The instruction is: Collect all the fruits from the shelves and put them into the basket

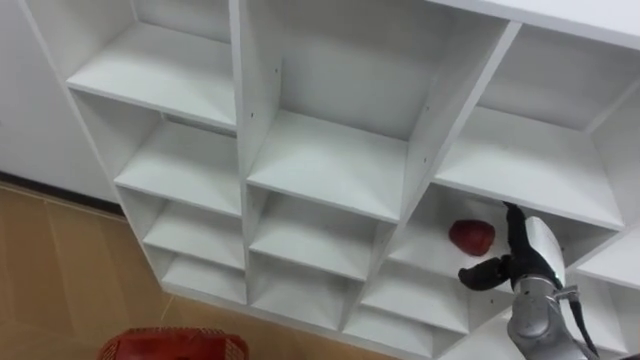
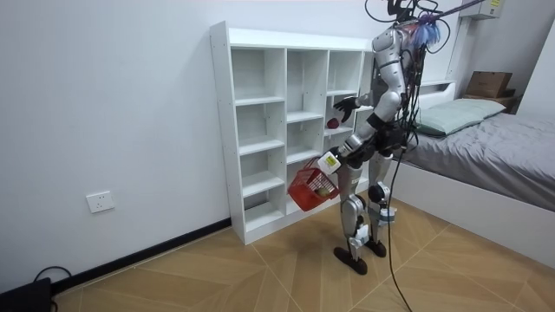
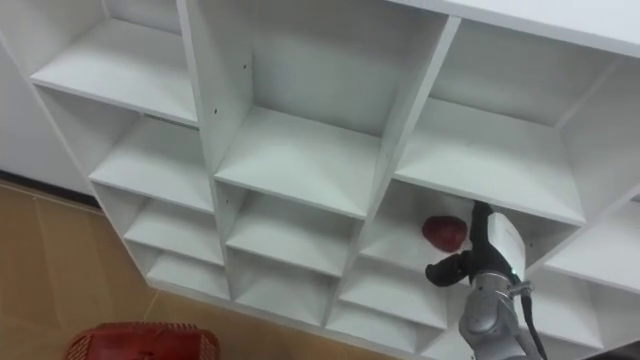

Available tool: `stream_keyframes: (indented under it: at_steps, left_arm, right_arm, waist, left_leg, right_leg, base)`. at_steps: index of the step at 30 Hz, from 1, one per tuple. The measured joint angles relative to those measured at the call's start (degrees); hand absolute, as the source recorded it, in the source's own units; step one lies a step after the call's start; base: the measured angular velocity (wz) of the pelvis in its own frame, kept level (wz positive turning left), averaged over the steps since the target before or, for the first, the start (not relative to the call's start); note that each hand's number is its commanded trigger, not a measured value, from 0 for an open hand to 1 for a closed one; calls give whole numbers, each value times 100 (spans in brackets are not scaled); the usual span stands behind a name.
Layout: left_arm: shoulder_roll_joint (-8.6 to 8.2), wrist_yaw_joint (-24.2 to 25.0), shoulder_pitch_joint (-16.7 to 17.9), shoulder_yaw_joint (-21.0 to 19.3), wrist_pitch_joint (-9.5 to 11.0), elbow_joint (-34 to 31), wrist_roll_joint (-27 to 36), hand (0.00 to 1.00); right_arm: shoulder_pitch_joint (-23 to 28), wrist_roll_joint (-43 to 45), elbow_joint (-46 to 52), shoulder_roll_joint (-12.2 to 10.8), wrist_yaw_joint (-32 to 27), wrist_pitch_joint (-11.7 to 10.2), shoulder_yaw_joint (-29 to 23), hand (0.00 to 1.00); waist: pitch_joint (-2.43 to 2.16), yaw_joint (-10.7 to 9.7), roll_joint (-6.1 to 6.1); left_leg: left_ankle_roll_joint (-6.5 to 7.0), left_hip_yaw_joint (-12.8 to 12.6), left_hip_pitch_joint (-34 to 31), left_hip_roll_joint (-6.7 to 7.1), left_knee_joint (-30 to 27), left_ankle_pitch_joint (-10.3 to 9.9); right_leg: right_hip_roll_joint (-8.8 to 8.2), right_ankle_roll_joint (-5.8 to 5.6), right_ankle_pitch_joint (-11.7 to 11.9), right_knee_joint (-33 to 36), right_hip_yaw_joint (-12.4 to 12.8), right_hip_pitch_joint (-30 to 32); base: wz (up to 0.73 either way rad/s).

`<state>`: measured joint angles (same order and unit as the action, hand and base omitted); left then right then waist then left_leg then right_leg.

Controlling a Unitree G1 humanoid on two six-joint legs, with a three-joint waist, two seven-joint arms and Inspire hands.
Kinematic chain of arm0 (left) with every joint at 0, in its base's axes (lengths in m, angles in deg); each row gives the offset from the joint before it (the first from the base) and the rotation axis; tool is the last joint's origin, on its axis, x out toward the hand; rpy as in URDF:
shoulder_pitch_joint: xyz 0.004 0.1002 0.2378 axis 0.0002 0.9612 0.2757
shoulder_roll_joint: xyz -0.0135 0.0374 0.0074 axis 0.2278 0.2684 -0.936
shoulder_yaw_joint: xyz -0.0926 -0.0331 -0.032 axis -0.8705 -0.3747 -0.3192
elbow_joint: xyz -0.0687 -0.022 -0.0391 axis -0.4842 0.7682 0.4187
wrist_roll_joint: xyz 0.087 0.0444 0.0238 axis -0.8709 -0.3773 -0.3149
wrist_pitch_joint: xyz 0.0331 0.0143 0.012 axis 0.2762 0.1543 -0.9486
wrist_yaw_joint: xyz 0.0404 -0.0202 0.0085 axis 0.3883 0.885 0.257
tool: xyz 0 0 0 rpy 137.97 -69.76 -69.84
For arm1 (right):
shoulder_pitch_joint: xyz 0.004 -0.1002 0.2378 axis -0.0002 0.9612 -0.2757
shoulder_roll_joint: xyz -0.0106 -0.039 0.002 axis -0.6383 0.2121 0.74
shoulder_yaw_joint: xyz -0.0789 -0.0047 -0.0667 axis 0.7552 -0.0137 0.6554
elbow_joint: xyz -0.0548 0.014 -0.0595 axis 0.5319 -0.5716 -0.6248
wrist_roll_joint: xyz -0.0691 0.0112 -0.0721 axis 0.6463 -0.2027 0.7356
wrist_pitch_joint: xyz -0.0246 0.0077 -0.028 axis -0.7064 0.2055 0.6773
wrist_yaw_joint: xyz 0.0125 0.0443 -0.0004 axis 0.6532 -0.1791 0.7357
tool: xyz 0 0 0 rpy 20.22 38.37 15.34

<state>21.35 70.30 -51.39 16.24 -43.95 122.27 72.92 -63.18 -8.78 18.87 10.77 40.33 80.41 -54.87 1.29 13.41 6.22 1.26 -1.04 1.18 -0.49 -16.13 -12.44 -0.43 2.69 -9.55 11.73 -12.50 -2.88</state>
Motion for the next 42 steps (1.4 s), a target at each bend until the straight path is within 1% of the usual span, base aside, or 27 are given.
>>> stream_keyframes:
  at_steps: [2, 5, 7, 8, 11, 12, 13, 14, 15, 17, 18, 21, 24, 26, 28, 30, 31, 33, 35, 38, 41, 42]
  left_arm:
    - [0, 0, 6, -3, -3, 0, 2, 100]
    - [-2, -1, -46, 16, -6, 13, 7, 100]
    - [-13, -1, -96, 15, -17, 48, 2, 100]
    - [-37, 0, -130, 9, -35, 65, -2, 100]
    - [-64, 10, -188, 7, -70, 64, -7, 100]
    - [-60, 10, -249, 6, -94, 73, -18, 100]
    - [-59, 15, -272, 16, -104, 80, -20, 100]
    - [-60, 35, -337, 37, -119, 107, -13, 100]
    - [-60, 47, -376, 65, -130, 111, -11, 100]
    - [-54, 57, -461, 136, -146, 126, -8, 100]
    - [-43, 59, -523, 182, -181, 162, -6, 100]
    - [-33, 55, -664, 257, -220, 197, 0, 100]
    - [-34, 44, -718, 305, -227, 203, -17, 100]
    - [-28, 21, -772, 368, -229, 204, -11, 100]
    - [-27, 2, -833, 428, -232, 212, -7, 100]
    - [-26, 2, -912, 477, -234, 232, 1, 100]
    - [-21, 3, -932, 493, -238, 233, -2, 100]
    - [6, 18, -1024, 574, -254, 236, -3, 100]
    - [-2, 24, -1047, 577, -254, 236, 1, 100]
    - [-25, 24, -1066, 583, -256, 240, 4, 100]
    - [-50, 30, -1120, 624, -264, 255, 6, 100]
    - [-51, 49, -1135, 636, -294, 254, 2, 100]
  right_arm:
    - [0, 85, 0, 0, 14, 2, 1, 0]
    - [-4, 122, -9, -1, 15, 15, 6, 0]
    - [-43, 125, -48, -6, 19, 31, 5, 0]
    - [-151, 139, -147, -11, 21, 62, 3, 0]
    - [-369, 183, -284, -10, 15, 160, -32, 0]
    - [-487, 169, -436, -10, 8, 161, -32, 0]
    - [-544, 164, -520, -8, 8, 179, -33, 0]
    - [-634, 153, -638, -5, 7, 203, -34, 0]
    - [-711, 142, -708, -5, 8, 205, -34, 0]
    - [-844, 147, -757, -4, 7, 232, -33, 0]
    - [-896, 147, -761, -2, 4, 270, -33, 0]
    - [-1035, 148, -857, -1, -15, 281, -33, 0]
    - [-1302, 135, -1023, 33, -43, 292, -74, 0]
    - [-1418, 135, -1153, 40, -137, 302, -85, 0]
    - [-1442, 153, -1154, 51, -151, 330, -86, 0]
    - [-1486, 144, -1155, 52, -151, 346, -86, 0]
    - [-1486, 148, -1155, 52, -151, 364, -86, 0]
    - [-1537, 151, -1154, 70, -151, 424, -86, 0]
    - [-1535, 145, -1157, 83, -150, 457, -95, 0]
    - [-1534, 151, -1156, 137, -149, 466, -206, 0]
    - [-1536, 154, -1153, 237, -149, 482, -292, 0]
    - [-1537, 222, -1151, 247, -148, 509, -377, 0]
  waist:
    - [1, 30, -16]
    - [-23, 112, 4]
    - [-21, 134, -2]
    - [5, 132, -37]
    - [11, 199, -61]
    - [31, 215, -65]
    - [36, 226, -69]
    - [57, 270, -78]
    - [67, 284, -90]
    - [108, 320, -126]
    - [118, 371, -138]
    - [122, 426, -128]
    - [125, 429, -118]
    - [128, 419, -121]
    - [134, 420, -109]
    - [155, 411, -94]
    - [158, 406, -86]
    - [188, 410, -36]
    - [203, 398, -8]
    - [210, 398, -17]
    - [209, 415, -23]
    - [204, 387, -31]
  left_leg:
    - [0, 13, -15, 2, 1, 0]
    - [0, 37, -138, 2, -42, 0]
    - [0, 50, -225, 1, -78, -1]
    - [1, 71, -281, 1, -133, -7]
    - [2, 87, -522, 5, -239, -12]
    - [2, 97, -617, -6, -292, -12]
    - [2, 108, -668, -7, -326, -12]
    - [3, 111, -756, -9, -377, -12]
    - [3, 123, -858, -9, -425, -12]
    - [6, 124, -978, -10, -454, -12]
    - [7, 124, -1049, -4, -468, -11]
    - [7, 127, -1204, 0, -509, -4]
    - [12, 143, -1377, 8, -581, 24]
    - [15, 164, -1462, 9, -662, 28]
    - [19, 178, -1516, 17, -672, 30]
    - [22, 184, -1618, 16, -729, 31]
    - [22, 183, -1634, 17, -731, 31]
    - [28, 176, -1716, 22, -752, 34]
    - [29, 161, -1760, 21, -770, 33]
    - [53, 147, -1820, 10, -850, 13]
    - [58, 127, -1905, 0, -863, 10]
    - [60, 123, -1930, 1, -857, 9]
  right_leg:
    - [-1, 0, 0, -7, -11, 4]
    - [2, 6, 6, 4, -22, 106]
    - [1, 11, 12, 22, -26, 181]
    - [2, 11, 18, 55, -28, 203]
    - [-5, 15, 19, 196, -36, 416]
    - [-6, 27, 26, 222, -60, 496]
    - [-9, 30, 29, 236, -64, 535]
    - [-15, 31, 29, 306, -65, 628]
    - [-18, 38, 36, 325, -75, 704]
    - [-28, 42, 44, 405, -81, 840]
    - [-37, 42, 44, 417, -76, 928]
    - [-45, 49, 47, 453, -68, 1111]
    - [-58, 55, 46, 531, -73, 1253]
    - [-68, 59, 49, 590, -123, 1309]
    - [-86, 59, 47, 617, -146, 1363]
    - [-92, 59, 47, 630, -163, 1429]
    - [-96, 58, 46, 638, -167, 1448]
    - [-110, 58, 43, 690, -165, 1547]
    - [-110, 58, 43, 690, -168, 1583]
    - [-106, 57, 44, 694, -175, 1617]
    - [-107, 55, 50, 710, -174, 1709]
    - [-114, 55, 49, 727, -175, 1735]
  base:
    - [2]
    - [4]
    - [3]
    - [4]
    - [2]
    - [0]
    - [0]
    - [4]
    - [0]
    - [-2]
    - [-5]
    - [0]
    - [1]
    - [9]
    - [8]
    - [0]
    - [0]
    - [0]
    - [0]
    - [0]
    - [-1]
    - [0]
